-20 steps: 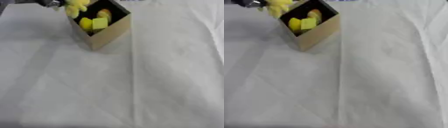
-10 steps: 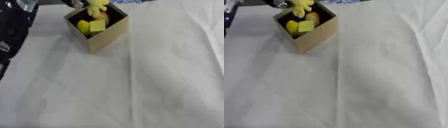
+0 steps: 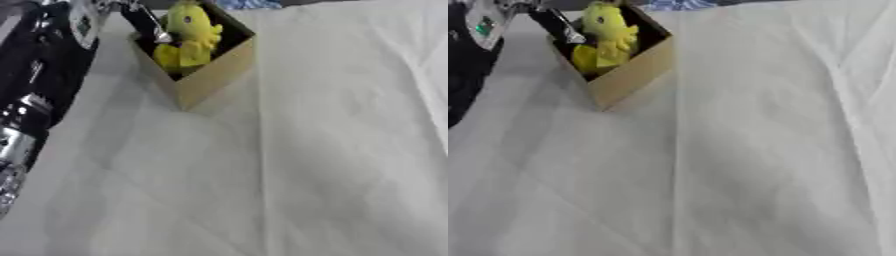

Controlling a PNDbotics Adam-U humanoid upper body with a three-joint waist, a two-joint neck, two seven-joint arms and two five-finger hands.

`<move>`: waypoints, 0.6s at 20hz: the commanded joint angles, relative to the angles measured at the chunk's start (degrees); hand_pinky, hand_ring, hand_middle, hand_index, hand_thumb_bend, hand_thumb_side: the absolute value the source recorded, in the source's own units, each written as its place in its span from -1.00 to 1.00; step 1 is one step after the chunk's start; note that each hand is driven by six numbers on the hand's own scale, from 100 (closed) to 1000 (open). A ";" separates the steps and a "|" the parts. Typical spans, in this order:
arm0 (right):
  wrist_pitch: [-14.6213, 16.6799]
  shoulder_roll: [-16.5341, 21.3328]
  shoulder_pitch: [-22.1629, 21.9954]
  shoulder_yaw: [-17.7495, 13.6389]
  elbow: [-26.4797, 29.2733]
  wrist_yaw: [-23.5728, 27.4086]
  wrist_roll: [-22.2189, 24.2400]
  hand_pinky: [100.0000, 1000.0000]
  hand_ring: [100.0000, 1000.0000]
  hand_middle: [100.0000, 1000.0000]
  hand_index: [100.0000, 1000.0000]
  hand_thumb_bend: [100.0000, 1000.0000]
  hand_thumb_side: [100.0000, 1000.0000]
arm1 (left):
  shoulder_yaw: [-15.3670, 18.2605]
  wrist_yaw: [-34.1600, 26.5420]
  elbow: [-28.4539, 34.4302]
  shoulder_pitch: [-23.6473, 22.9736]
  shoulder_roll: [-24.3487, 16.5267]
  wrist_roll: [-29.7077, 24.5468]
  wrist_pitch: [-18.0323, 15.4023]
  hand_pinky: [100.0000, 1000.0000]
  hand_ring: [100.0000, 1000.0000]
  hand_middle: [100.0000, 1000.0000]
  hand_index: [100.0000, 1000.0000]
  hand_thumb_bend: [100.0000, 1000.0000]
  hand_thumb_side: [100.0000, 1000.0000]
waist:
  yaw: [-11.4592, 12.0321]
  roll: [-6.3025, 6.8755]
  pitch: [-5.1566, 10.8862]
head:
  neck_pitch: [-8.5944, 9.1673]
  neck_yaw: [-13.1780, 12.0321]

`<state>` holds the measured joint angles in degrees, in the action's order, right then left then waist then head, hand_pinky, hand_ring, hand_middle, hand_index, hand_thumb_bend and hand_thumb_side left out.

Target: Pick up objects on the table and place them in the box.

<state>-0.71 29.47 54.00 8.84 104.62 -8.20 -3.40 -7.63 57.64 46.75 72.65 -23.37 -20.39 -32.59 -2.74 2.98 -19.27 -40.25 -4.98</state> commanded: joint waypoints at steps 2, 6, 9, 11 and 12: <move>-0.10 0.62 1.01 -0.55 1.12 0.12 -0.10 0.74 0.64 0.18 0.59 -1.00 -0.20 | 1.79 2.16 3.04 0.81 -0.97 3.50 1.73 0.70 0.72 0.73 0.97 0.15 -0.22 | 0.24 -0.32 1.54 | 0.29 -0.13; -0.10 0.63 0.62 -0.64 1.16 -0.01 -0.30 0.74 0.64 0.18 0.59 -1.00 -0.21 | 2.64 0.67 7.02 0.17 -2.11 5.97 3.92 0.65 0.62 0.54 0.73 -0.24 -0.18 | 0.78 -0.34 2.10 | -0.22 0.40; -0.09 0.64 0.28 -0.69 1.21 -0.11 -0.48 0.74 0.64 0.18 0.59 -1.00 -0.22 | 3.23 -2.02 11.10 -0.89 -3.86 7.19 5.55 0.62 0.55 0.43 0.64 -0.53 -0.24 | 1.40 -0.43 2.59 | -0.65 1.06; -0.09 0.65 0.01 -0.72 1.25 -0.14 -0.55 0.74 0.64 0.18 0.59 -1.00 -0.22 | 4.46 -4.08 14.39 -2.04 -5.29 9.01 6.56 0.60 0.49 0.38 0.60 -0.66 -0.38 | 1.81 -0.53 2.89 | -0.82 1.52; -0.08 0.70 -0.17 -0.81 1.33 -0.15 -0.65 0.74 0.64 0.18 0.59 -1.00 -0.23 | 5.55 -5.10 16.03 -2.68 -5.88 9.99 6.85 0.61 0.46 0.36 0.60 -0.72 -0.41 | 2.04 -0.64 3.01 | -0.83 1.85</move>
<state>-0.78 29.47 53.13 8.77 104.94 -8.19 -3.80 -3.45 53.90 60.05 69.05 -26.71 -11.56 -26.27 -0.69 2.48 -17.83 -40.87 -3.48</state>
